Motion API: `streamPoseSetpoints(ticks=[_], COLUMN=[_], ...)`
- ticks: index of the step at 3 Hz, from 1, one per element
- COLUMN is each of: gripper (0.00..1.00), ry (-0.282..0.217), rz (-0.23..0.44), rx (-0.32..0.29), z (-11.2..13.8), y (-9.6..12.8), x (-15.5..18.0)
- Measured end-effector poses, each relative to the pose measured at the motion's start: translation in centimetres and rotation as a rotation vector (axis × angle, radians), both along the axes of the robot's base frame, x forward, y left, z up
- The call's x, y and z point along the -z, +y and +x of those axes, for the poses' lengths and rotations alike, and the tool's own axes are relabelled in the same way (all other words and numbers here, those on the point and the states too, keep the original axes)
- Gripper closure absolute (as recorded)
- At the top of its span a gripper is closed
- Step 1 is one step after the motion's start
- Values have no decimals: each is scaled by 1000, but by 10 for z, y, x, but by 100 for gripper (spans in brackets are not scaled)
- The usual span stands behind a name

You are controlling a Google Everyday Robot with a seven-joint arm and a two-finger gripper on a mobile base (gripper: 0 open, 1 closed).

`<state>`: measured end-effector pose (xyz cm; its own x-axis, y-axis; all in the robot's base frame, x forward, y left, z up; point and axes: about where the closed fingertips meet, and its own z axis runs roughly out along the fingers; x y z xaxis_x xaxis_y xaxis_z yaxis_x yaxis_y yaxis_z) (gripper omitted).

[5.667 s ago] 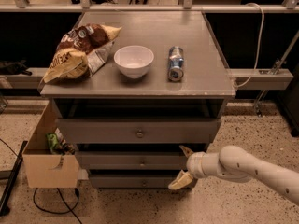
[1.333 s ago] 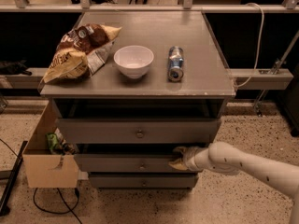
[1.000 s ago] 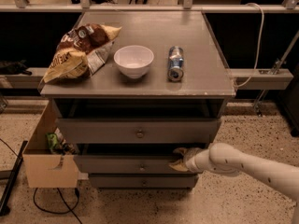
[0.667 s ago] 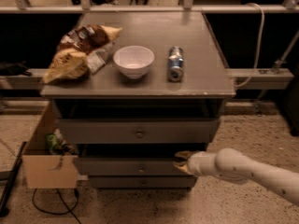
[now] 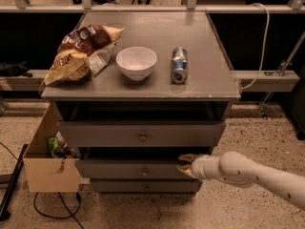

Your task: Open middle drawer

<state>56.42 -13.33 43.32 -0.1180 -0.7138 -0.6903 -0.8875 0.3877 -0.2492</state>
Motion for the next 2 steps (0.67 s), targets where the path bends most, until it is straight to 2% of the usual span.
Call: streamPoseSetpoints(ticks=[2], gripper=[12], ry=[0], rz=[0], rx=[0], z=[0], y=[0], x=[0])
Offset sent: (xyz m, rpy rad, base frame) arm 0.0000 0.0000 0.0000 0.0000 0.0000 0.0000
